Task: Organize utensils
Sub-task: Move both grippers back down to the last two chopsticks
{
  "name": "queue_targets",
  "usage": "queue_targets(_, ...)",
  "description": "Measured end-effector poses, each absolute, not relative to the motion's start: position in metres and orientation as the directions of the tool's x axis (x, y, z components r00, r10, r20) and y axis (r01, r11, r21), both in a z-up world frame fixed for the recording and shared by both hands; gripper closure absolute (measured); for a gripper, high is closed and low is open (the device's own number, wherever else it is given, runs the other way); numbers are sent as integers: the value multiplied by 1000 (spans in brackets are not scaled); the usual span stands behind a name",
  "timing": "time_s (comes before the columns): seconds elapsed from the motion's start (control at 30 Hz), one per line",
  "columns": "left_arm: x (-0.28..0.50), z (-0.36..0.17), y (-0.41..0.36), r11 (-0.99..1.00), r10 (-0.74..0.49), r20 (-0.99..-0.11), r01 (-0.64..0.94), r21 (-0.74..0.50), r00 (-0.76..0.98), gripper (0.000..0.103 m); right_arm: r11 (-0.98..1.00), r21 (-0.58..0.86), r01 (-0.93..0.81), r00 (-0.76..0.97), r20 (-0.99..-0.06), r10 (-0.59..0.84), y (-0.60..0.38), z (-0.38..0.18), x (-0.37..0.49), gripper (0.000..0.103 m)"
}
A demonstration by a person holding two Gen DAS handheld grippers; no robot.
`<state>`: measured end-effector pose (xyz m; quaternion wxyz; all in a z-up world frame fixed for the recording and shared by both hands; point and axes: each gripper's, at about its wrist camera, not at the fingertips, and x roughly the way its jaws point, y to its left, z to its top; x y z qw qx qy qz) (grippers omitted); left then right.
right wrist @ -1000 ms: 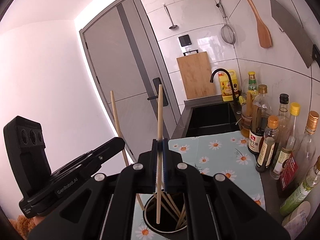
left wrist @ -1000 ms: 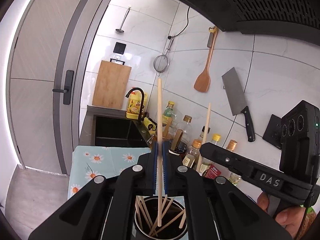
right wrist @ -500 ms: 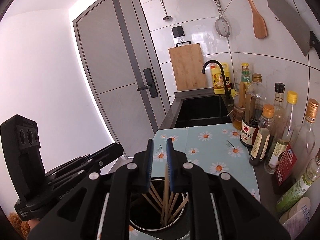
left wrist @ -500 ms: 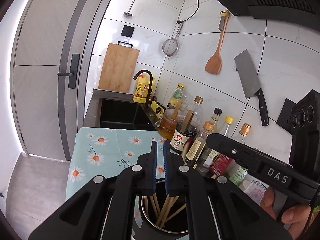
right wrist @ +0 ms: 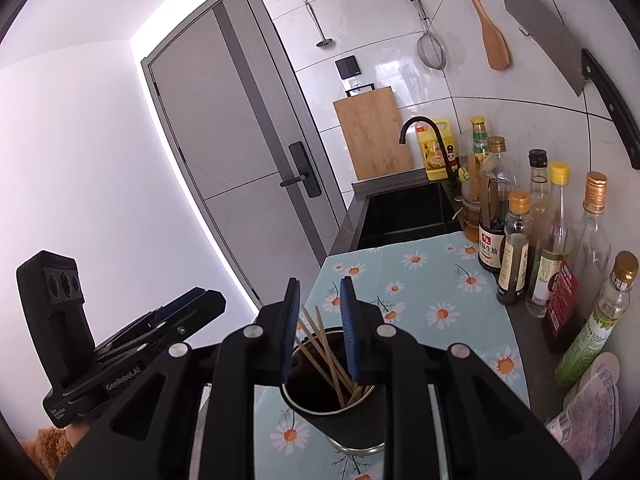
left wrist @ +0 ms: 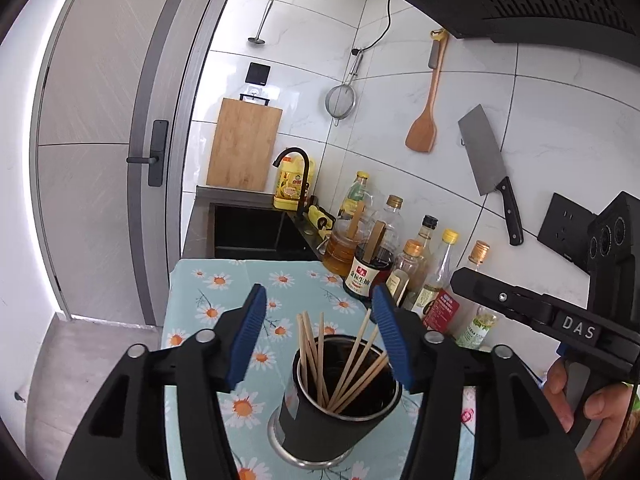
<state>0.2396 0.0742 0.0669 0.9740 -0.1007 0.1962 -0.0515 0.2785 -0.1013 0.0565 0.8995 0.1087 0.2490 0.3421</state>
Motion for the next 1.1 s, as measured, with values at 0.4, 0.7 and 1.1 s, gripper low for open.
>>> queue_targets(0.4,192,73,65,983,-145,-403,86,-159,904,15,751,375,-544,643,-389,660,-120,51,224,32)
queue_targets(0.7,163,61,91,966,-209,-480,103,-236,852,6,787,427,-445,573,-540,617,-130,26,203,6)
queue_targets(1.1,147,0,107,947,-299,-689,119,-297,661,6,862,410,-299,328,-804,496,-106,-38,194,25)
